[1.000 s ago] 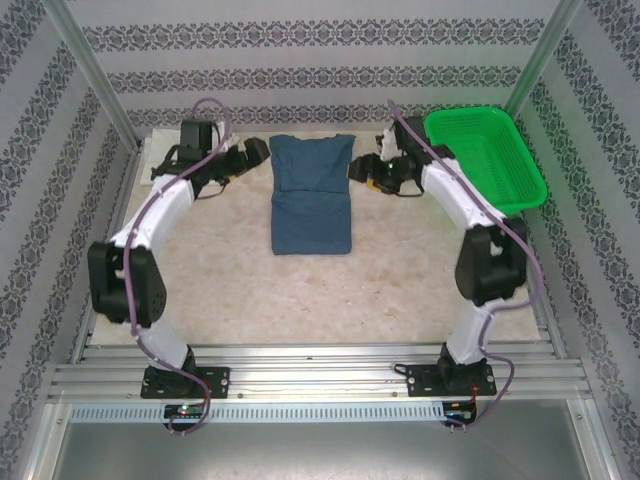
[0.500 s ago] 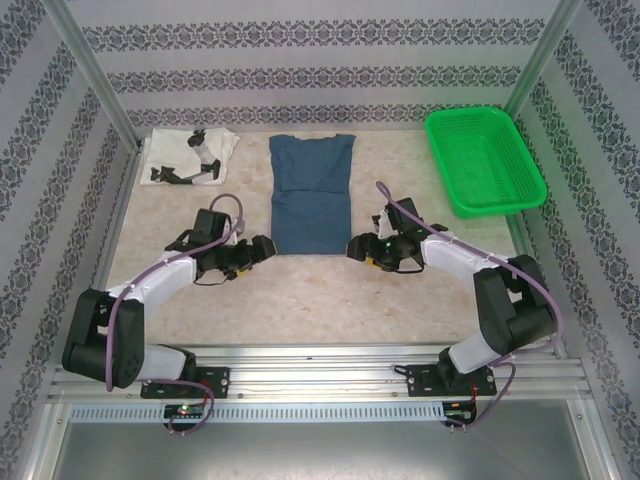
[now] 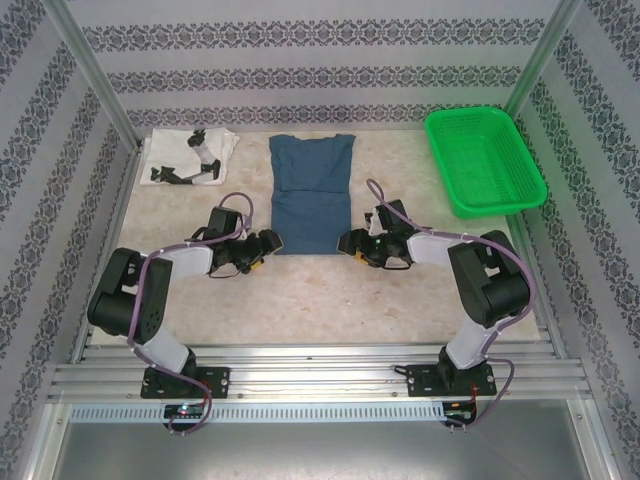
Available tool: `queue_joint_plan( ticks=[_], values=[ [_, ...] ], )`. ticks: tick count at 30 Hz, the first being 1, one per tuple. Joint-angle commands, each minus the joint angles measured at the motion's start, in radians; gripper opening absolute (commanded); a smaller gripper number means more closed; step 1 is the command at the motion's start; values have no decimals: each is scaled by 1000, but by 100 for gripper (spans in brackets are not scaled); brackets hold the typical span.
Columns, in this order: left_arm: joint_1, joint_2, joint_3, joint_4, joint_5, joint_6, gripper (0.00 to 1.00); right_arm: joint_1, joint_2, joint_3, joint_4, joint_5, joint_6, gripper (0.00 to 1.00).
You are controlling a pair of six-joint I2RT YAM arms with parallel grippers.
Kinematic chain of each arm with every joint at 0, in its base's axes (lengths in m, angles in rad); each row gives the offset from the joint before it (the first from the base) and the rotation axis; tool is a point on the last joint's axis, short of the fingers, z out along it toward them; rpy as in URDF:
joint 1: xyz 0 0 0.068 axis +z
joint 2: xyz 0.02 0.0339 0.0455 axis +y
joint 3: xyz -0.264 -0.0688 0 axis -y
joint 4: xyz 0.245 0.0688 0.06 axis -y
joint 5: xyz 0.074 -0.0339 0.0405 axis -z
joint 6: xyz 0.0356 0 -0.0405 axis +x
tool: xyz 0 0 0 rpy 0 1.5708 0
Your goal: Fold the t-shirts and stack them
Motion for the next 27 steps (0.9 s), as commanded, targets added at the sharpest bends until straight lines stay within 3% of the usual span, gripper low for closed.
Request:
queue_joint_plan(
  ticks=[1, 10, 19, 27],
  values=[
    [-11, 54, 35, 59, -65, 0, 79, -5, 51, 38, 57, -4, 24, 63],
    [-12, 185, 114, 57, -81, 9, 70, -11, 110, 102, 59, -16, 40, 53],
    [-41, 245, 211, 113, 12, -51, 69, -22, 124, 164, 17, -42, 32, 50],
    [-57, 285, 260, 75, 23, -46, 55, -21, 150, 175, -7, -54, 24, 38]
  ],
)
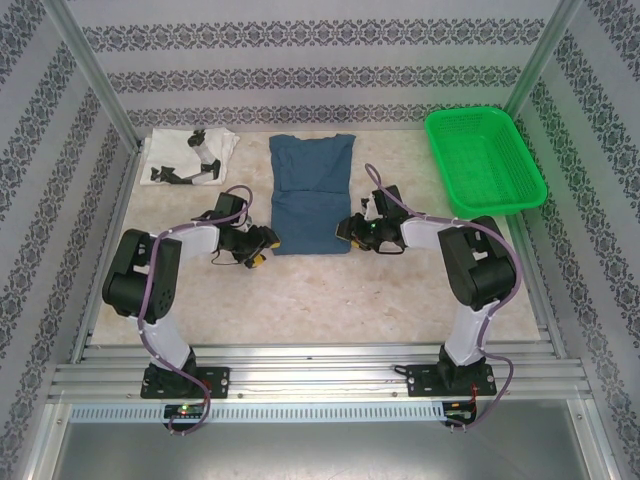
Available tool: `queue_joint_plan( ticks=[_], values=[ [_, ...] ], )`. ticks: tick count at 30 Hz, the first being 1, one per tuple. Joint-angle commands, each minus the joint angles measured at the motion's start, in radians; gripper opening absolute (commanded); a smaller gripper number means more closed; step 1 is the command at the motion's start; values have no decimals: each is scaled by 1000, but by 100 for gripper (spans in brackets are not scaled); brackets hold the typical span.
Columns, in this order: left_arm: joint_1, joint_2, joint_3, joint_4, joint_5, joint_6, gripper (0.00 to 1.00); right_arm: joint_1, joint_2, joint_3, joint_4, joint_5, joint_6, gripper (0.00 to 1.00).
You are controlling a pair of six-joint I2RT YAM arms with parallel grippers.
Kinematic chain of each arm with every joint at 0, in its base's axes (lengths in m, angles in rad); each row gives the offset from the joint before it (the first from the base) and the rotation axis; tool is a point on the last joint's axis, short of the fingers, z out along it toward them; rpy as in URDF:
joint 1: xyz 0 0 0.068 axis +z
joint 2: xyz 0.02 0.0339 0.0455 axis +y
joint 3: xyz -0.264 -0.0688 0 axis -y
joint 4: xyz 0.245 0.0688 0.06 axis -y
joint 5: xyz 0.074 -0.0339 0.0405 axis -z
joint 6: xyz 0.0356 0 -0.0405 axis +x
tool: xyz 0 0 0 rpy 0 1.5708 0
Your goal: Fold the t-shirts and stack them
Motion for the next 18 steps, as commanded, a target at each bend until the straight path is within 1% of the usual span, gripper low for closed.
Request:
queue_joint_plan(
  ticks=[1, 3, 5, 9, 11, 12, 16, 18],
  values=[
    [-66, 123, 44, 352, 21, 34, 52, 0, 23, 17, -5, -17, -15, 38],
    [-68, 133, 56, 360, 34, 26, 51, 0, 28, 16, -9, -18, -15, 35],
    [-77, 146, 78, 362, 41, 20, 50, 4, 30, 16, -17, -17, -20, 36],
    [-86, 162, 119, 340, 32, 21, 50, 6, 23, 7, -28, -7, -29, 41],
    [-87, 165, 128, 344, 34, 17, 47, 8, 23, 2, -33, -7, -30, 43],
    [-89, 169, 138, 337, 34, 19, 45, 10, 24, 2, -36, -7, -33, 44],
    [-93, 190, 163, 317, 30, 25, 26, 18, 8, -18, -36, -10, -36, 47],
    [-93, 189, 160, 310, 26, 35, 19, 23, -4, -32, -41, -8, -32, 49]
  ],
)
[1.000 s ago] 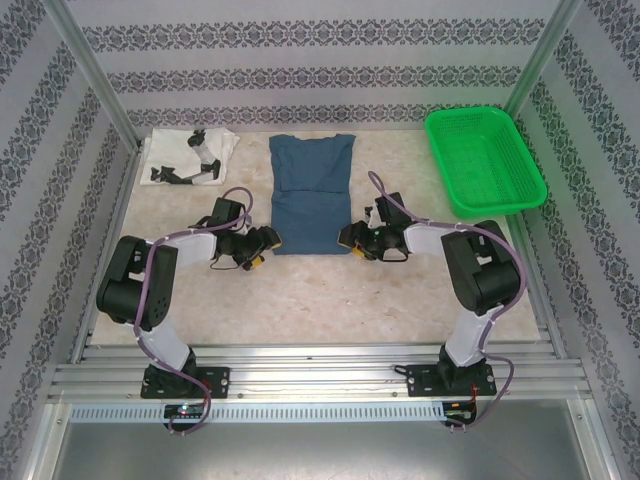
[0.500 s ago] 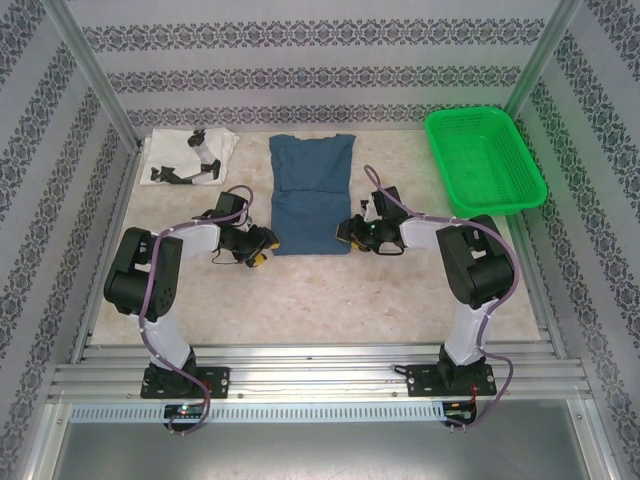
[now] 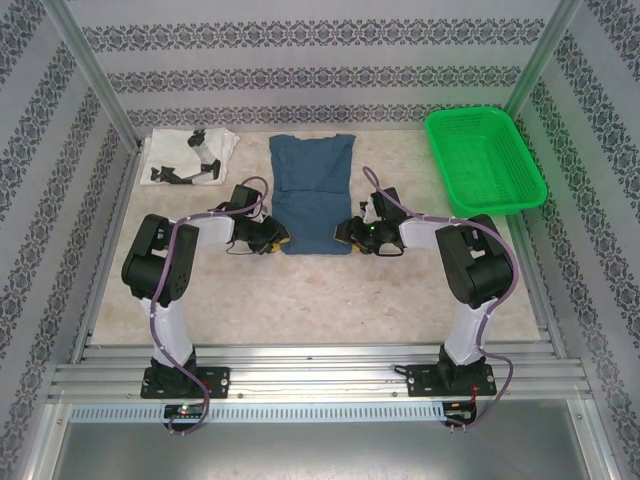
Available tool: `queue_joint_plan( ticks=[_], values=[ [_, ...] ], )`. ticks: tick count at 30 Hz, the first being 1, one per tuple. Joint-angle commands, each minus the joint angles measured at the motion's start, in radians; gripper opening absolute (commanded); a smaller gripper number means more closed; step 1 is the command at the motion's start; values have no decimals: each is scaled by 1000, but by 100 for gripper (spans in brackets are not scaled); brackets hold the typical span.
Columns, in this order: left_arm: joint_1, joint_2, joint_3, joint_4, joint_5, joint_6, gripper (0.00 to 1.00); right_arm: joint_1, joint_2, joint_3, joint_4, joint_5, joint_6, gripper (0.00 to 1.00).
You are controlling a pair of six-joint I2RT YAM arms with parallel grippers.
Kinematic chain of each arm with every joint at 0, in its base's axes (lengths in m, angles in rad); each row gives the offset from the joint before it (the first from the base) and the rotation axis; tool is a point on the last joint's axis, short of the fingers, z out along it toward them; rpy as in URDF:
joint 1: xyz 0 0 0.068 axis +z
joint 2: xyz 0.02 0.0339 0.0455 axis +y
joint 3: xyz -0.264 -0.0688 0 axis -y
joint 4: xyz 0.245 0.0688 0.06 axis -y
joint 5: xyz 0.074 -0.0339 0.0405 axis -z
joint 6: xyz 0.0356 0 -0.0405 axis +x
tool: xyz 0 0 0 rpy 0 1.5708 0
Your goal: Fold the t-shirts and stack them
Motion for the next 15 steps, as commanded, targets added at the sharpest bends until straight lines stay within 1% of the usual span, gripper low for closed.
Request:
queue_joint_plan(
  ticks=[1, 3, 5, 6, 7, 8, 9, 10, 11, 15],
  values=[
    [-40, 43, 23, 195, -10, 43, 15, 22, -23, -33, -26, -11, -13, 49],
    [-40, 38, 14, 194, -10, 47, 5, 39, -21, -30, -36, -6, -16, 49],
    [-41, 25, -2, 201, -10, 49, 0, 49, -10, -22, -41, 10, -11, 44],
    [-40, 17, -12, 203, -12, 54, 0, 50, 2, -11, -43, 12, -7, 36],
    [-40, 8, -19, 200, -13, 60, 0, 48, 11, -2, -40, 16, -1, 24],
    [-40, -1, -28, 198, -13, 66, 0, 47, 14, 2, -36, 21, 5, 15],
    [-39, -13, -39, 197, -13, 73, 0, 44, 11, 2, -25, 22, 12, 7],
    [-40, -26, -50, 195, -8, 81, 0, 42, 2, -3, -11, 22, 18, 2],
    [-37, -40, -61, 192, -3, 85, 0, 40, -11, -8, -2, 22, 22, 0],
    [-25, -137, -141, 182, 16, 103, 0, 40, -103, -27, -36, 11, 13, 0]
  ],
)
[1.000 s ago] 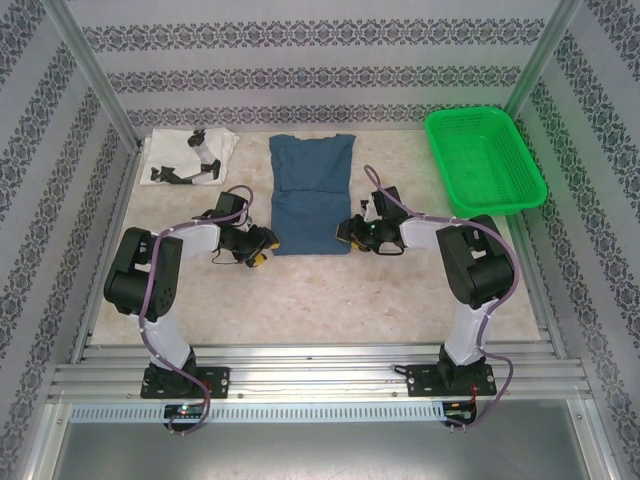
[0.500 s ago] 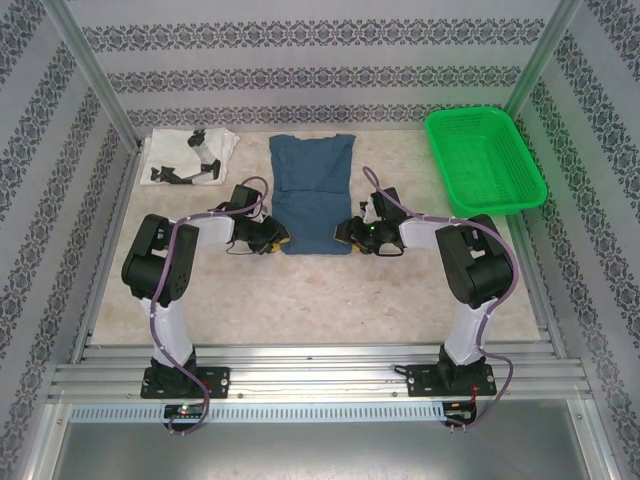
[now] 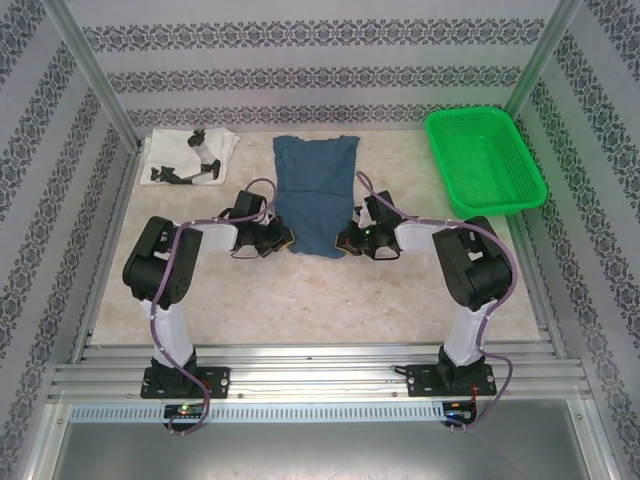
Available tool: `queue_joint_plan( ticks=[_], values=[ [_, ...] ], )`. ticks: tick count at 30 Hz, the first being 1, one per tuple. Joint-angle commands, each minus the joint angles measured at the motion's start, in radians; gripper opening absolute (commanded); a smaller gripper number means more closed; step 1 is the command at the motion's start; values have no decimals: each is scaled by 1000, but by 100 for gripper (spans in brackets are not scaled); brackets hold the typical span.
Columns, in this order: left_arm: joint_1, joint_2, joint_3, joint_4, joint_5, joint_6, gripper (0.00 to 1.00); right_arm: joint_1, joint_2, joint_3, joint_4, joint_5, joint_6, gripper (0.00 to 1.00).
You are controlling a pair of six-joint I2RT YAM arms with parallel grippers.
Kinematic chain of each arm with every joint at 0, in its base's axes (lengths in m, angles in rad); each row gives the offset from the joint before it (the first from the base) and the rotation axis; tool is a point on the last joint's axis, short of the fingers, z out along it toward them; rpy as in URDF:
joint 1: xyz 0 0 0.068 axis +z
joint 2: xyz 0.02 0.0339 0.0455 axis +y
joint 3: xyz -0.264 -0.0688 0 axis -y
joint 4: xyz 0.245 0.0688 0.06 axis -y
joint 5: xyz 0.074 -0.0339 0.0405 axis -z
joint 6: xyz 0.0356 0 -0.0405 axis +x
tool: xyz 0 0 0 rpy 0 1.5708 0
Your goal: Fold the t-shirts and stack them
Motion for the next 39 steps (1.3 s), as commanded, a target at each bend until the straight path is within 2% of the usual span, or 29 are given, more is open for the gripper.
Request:
queue_joint_plan(
  ticks=[1, 13, 21, 25, 29, 39],
  values=[
    [8, -106, -58, 24, 28, 45, 0, 3, -103, -18, -32, -10, -8, 0],
    [4, -425, -291, 9, 61, -20, 0, 101, -328, -145, -133, 15, 42, 0],
    [-14, -778, -396, -226, 41, -47, 0, 171, -557, -213, -258, 73, 93, 0],
    [-24, -869, -434, -264, 49, -88, 0, 184, -617, -232, -277, 81, 117, 0],
    [-23, -863, -374, -301, 37, -65, 0, 177, -598, -187, -301, 77, 95, 0],
    [2, -631, -190, -220, 88, -40, 0, 80, -397, 55, -361, -30, -9, 0]
  ],
)
